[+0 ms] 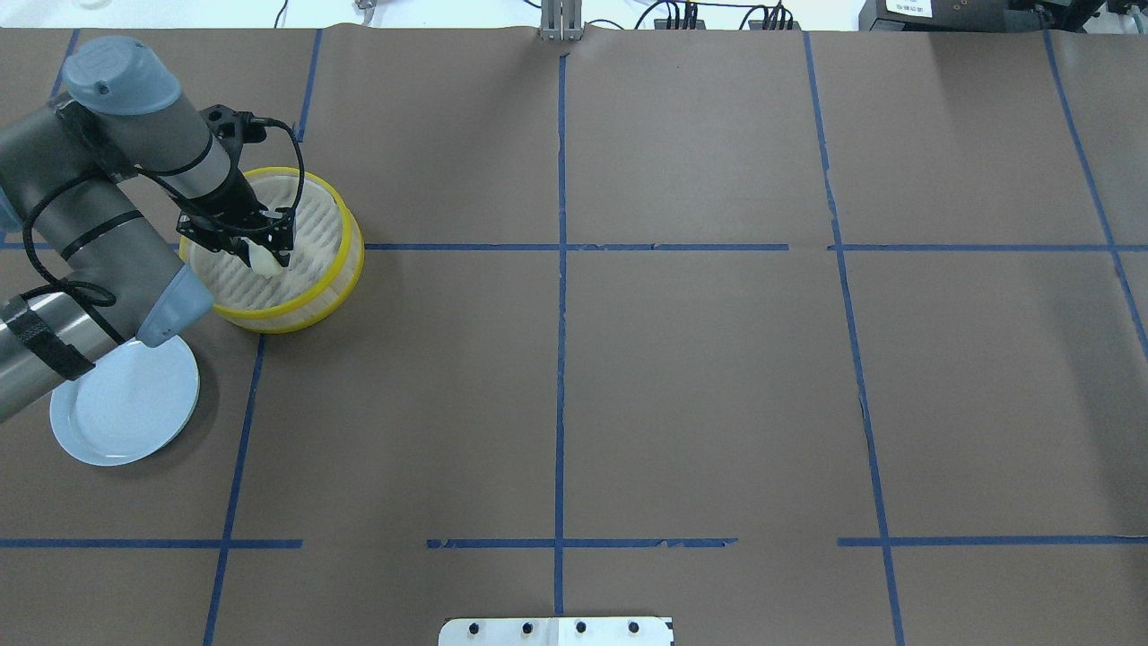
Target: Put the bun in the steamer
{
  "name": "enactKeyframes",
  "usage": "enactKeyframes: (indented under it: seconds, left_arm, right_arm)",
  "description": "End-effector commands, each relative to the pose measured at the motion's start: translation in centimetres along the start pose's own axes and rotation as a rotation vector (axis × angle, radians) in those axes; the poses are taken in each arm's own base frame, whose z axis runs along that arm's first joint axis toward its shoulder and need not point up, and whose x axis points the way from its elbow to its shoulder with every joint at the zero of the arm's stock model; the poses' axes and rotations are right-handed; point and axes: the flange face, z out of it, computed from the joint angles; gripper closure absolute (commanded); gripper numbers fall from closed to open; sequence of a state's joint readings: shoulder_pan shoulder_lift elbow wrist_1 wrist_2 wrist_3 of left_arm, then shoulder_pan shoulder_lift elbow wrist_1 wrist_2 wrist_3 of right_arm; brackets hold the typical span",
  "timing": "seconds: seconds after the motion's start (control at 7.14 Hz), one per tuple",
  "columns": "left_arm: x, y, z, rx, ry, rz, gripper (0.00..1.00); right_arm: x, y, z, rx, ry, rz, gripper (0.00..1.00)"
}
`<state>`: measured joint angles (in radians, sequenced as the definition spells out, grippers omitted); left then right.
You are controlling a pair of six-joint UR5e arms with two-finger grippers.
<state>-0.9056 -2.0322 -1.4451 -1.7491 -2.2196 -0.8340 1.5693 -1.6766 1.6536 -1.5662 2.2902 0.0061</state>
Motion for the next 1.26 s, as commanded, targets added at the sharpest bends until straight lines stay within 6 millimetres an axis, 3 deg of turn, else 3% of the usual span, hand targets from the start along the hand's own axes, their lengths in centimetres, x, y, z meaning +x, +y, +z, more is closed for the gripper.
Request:
enactKeyframes:
  seconds: [0.0,0.28,0.42,0.56,0.7,0.84,0.98,1.12]
  left_arm:
    - [0.0,0.0,0.1,-0.001,0.000,0.009,0.38]
    - [-0.3,-0.1,-0.3,0.004,0.000,0.014,0.23]
    - [-1.6,-1.4,-2.3,0.036,0.007,-0.007,0.09]
    - [-4.0,-3.2,-7.5,0.112,0.034,-0.040,0.02]
    - [-5.9,-3.8,-11.4,0.167,0.046,-0.024,0.01]
    - [-10.0,-4.3,-15.8,0.231,0.038,0.001,0.01]
    - [-15.0,-1.8,-17.5,0.227,0.044,0.058,0.01]
    - [-23.0,0.7,-20.1,0.251,0.050,0.082,0.01]
  right_arm:
    - [0.0,0.0,0.0,0.000,0.000,0.000,0.00]
    - [0.0,-0.1,-0.1,0.001,0.000,-0.001,0.00]
    - [0.0,0.0,0.0,0.000,0.000,0.000,0.00]
    - [0.0,0.0,0.0,0.000,0.000,0.000,0.00]
    - [0.0,0.0,0.0,0.000,0.000,0.000,0.00]
    - [0.0,0.0,0.0,0.000,0.000,0.000,0.00]
    - [0.0,0.0,0.0,0.000,0.000,0.000,0.00]
    - [0.0,0.0,0.0,0.000,0.000,0.000,0.00]
